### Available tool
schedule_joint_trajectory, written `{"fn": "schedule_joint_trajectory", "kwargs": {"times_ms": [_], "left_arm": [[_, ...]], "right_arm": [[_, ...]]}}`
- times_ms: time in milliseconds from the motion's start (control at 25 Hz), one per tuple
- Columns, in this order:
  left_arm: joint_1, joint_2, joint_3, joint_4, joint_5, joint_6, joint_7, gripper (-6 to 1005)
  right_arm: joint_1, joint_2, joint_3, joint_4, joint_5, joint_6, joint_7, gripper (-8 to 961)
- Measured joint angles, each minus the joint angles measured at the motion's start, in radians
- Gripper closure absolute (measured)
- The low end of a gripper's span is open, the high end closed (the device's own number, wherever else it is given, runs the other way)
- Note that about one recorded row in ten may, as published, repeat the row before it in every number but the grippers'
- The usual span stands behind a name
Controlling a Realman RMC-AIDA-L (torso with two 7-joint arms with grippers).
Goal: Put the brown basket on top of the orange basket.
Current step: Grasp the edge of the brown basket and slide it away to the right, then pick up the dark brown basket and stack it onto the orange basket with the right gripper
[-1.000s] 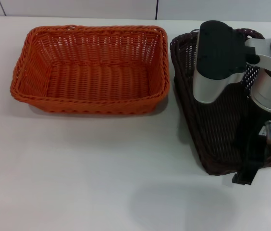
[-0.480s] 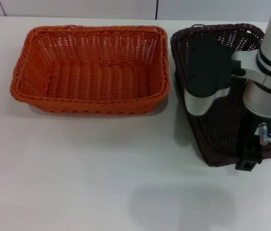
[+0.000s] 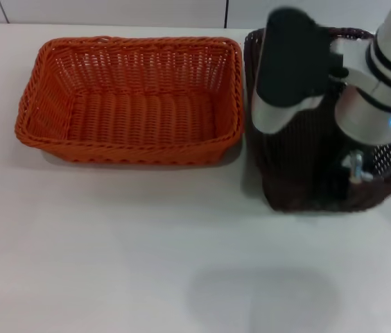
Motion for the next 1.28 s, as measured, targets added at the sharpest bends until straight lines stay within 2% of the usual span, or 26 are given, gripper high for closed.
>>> {"fn": "schedule_joint_trajectory", "kwargs": {"times_ms": [40,80,240,440,760,920,1040,1080,1280], "left_arm": [[0.000,0.000,0.001,0.000,0.000,0.000,0.000,186],[0.000,0.000,0.001,0.000,0.000,0.000,0.000,186],[0.000,0.000,0.005,0.000,0.001,0.003,0.000,186],[0.003,-0.002,0.007,0.000,0.003,0.004,-0.001,186],[0.006,-0.001,0.008,0.000,0.004,0.005,-0.004,186],[0.007,-0.001,0.008,0.000,0.004,0.005,-0.008,186],[0.005,0.000,0.008,0.000,0.004,0.004,-0.009,186],[0.004,-0.001,0.008,0.000,0.003,0.003,-0.009,186],[0.002,-0.002,0.008,0.000,0.000,-0.001,-0.010,186]], "right_arm": [[-0.022,0.000,0.000,-0.082,-0.022,0.028,0.017,725],[-0.022,0.000,0.000,-0.082,-0.022,0.028,0.017,734],[-0.036,0.000,0.020,-0.252,-0.060,0.042,0.056,771],[-0.018,-0.003,0.046,-0.348,-0.080,0.035,0.080,815],[-0.002,-0.005,0.043,-0.443,-0.089,0.037,0.030,815],[-0.015,-0.002,-0.038,-0.503,-0.079,0.060,-0.133,815],[-0.061,0.000,-0.147,-0.590,-0.085,0.104,-0.360,814],[-0.061,0.000,-0.147,-0.590,-0.085,0.104,-0.360,814],[-0.138,0.001,-0.238,-0.623,-0.136,0.203,-0.747,814]]}}
